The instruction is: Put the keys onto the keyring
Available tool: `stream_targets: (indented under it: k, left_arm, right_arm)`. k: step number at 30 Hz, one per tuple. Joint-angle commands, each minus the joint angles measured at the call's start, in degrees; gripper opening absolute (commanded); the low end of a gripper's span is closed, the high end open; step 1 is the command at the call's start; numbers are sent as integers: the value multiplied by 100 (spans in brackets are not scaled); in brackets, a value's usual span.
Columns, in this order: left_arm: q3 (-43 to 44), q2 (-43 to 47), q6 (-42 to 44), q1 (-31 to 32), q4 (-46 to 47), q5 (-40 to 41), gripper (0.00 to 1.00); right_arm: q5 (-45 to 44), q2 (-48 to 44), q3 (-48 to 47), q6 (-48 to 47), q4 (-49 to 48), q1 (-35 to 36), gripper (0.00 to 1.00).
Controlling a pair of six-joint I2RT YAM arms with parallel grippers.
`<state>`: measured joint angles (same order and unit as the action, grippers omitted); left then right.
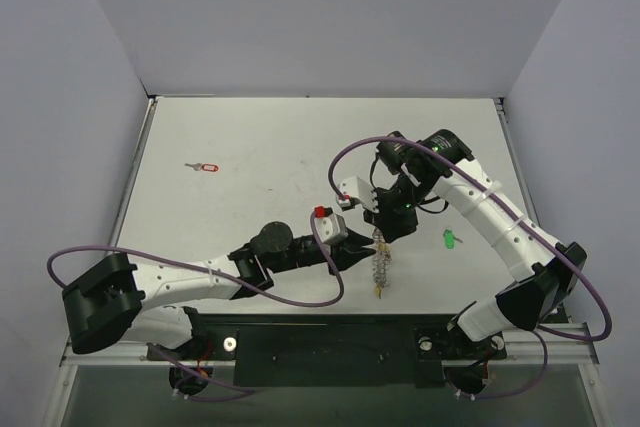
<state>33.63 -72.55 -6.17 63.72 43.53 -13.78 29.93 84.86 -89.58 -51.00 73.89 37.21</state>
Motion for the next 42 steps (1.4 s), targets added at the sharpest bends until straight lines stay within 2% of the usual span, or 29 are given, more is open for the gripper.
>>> stream_targets:
  k: [1,26,29,34,40,41,42]
  left_arm:
    - [346,-294,90,52,472,60,34]
    - [698,-874,213,52,578,130,35]
    - [733,-936,204,52,595,60,27]
    - [742,-962,196,52,587,-46,0]
    - [663,-910,117,52,560,-72,0]
    - [628,-910,64,52,569,-63,4]
    - [601,-901,38,52,621,-55,13]
  right_arm:
    - [48,4,-183,38,855,40,0]
    - [364,31,-130,-138,970,32,0]
    - [382,39,-121,-147,961,23,0]
    - [461,22,-95,-164,961,14,0]
    - [540,4,-86,-182,952,-12,0]
    - [557,-4,-77,-191,961,-12,0]
    - [557,-13,-77,-191,961,-30,0]
